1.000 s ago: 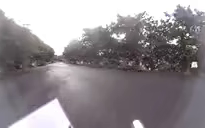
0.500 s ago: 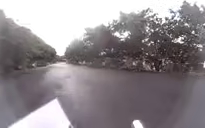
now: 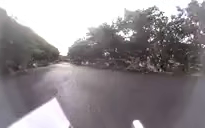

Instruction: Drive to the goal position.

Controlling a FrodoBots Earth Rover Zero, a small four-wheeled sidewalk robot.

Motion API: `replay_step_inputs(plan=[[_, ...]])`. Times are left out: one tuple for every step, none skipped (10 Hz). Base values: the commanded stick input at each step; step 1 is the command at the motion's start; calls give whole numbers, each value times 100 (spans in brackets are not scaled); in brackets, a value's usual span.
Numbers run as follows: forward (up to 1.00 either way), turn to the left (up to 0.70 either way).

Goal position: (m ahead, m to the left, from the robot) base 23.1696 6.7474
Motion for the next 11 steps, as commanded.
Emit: replay_step_inputs(plan=[[100,0],[100,0],[100,0],[100,0],[100,0],[100,0],[100,0],[100,0],[100,0],[100,0],[100,0]])
